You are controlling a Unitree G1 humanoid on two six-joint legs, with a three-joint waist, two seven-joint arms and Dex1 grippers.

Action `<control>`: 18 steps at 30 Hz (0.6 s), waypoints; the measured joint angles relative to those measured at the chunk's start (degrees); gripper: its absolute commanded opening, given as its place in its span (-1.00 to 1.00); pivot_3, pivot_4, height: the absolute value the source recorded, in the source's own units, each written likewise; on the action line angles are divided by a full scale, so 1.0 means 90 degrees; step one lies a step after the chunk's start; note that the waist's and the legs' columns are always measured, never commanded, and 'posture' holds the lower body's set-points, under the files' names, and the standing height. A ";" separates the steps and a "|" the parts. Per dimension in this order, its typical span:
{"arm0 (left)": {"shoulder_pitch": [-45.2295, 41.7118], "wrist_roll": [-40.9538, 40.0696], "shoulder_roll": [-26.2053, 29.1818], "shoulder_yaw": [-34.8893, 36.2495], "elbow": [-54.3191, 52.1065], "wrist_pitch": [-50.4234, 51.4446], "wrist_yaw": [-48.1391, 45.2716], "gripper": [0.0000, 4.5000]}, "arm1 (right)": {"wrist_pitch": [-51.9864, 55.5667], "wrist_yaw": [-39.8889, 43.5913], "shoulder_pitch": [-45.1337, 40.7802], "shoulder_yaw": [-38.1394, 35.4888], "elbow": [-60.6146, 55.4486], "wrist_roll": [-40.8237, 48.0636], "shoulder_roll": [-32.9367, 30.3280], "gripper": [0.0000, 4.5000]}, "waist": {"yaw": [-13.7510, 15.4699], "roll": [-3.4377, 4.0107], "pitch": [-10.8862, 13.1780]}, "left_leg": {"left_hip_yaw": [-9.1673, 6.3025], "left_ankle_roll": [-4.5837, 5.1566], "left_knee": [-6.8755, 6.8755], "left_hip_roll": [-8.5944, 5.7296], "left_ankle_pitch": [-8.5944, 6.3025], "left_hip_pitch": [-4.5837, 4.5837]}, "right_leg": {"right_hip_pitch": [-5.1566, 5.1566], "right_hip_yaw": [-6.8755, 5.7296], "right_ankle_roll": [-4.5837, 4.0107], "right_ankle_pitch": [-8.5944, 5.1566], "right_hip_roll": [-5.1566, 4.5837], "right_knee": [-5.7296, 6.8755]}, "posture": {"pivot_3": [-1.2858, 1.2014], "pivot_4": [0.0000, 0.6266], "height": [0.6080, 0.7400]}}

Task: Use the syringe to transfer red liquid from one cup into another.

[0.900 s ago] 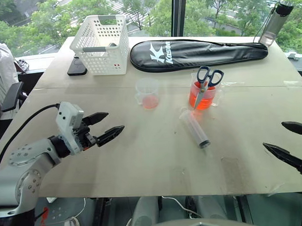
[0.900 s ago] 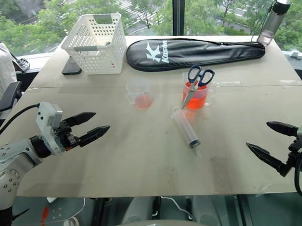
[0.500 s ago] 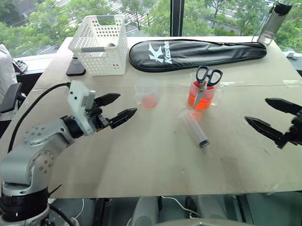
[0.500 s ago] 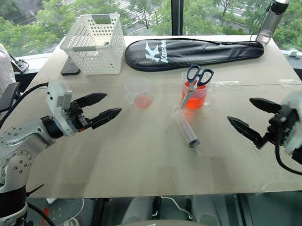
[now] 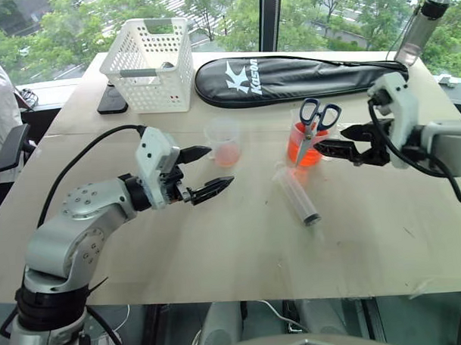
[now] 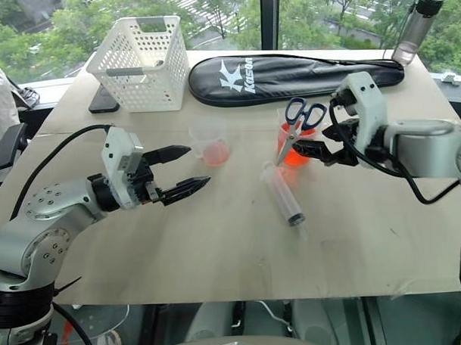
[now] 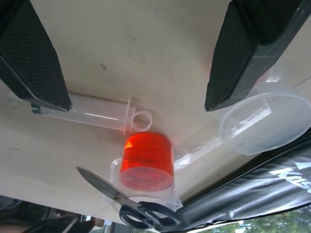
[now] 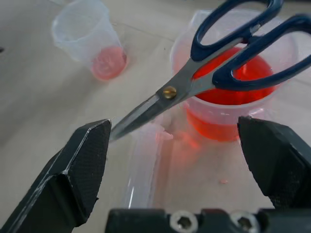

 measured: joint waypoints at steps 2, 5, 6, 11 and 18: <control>-0.0046 -0.0001 -0.0013 -0.0044 0.0017 -0.0021 -0.0030 0.99 | 0.0019 -0.0717 -0.0755 0.0371 0.0863 0.0262 0.0387 1.00 | 0.0001 0.0000 0.0000 | 0.0006 -0.0002 -0.0002 0.0000 0.0001 -0.0005 | -0.0007 0.0002 0.0000 0.0000 -0.0001 -0.0001 | 0.03 -0.52 0.75; -0.0080 -0.0014 -0.0077 -0.0061 0.0036 -0.0049 -0.0068 0.99 | 0.0043 -0.1235 -0.1472 0.0575 0.1738 0.0301 0.0901 1.00 | 0.0000 0.0000 0.0000 | 0.0015 0.0005 -0.0008 0.0002 -0.0003 -0.0005 | -0.0012 0.0005 0.0000 0.0000 -0.0002 -0.0002 | 0.03 -0.52 0.75; -0.0080 -0.0043 -0.0148 -0.0057 0.0039 -0.0051 -0.0077 0.99 | 0.0112 -0.1312 -0.1721 0.0619 0.2002 0.0256 0.1094 1.00 | -0.0001 0.0000 0.0000 | 0.0017 0.0009 -0.0009 0.0002 -0.0006 -0.0007 | -0.0015 0.0007 0.0000 0.0000 -0.0002 -0.0001 | 0.03 -0.52 0.75; -0.0010 -0.0150 -0.0204 0.0004 0.0032 -0.0050 -0.0079 0.99 | 0.0614 -0.0846 -0.2003 0.0668 0.1908 -0.0121 0.1182 1.00 | 0.0053 0.0001 0.0001 | 0.0017 0.0021 -0.0006 0.0002 -0.0012 -0.0027 | -0.0030 0.0003 0.0000 0.0000 -0.0007 -0.0004 | 0.03 -0.52 0.75; 0.0314 -0.0155 -0.0257 0.0216 -0.0104 -0.0049 0.0055 0.99 | 0.0415 0.0433 -0.0775 -0.0209 0.0349 0.1348 0.0085 1.00 | 0.0064 0.0000 0.0000 | 0.0001 0.0028 0.0011 0.0001 -0.0016 -0.0079 | -0.0063 -0.0016 0.0009 0.0006 -0.0011 -0.0008 | 0.03 -0.52 0.75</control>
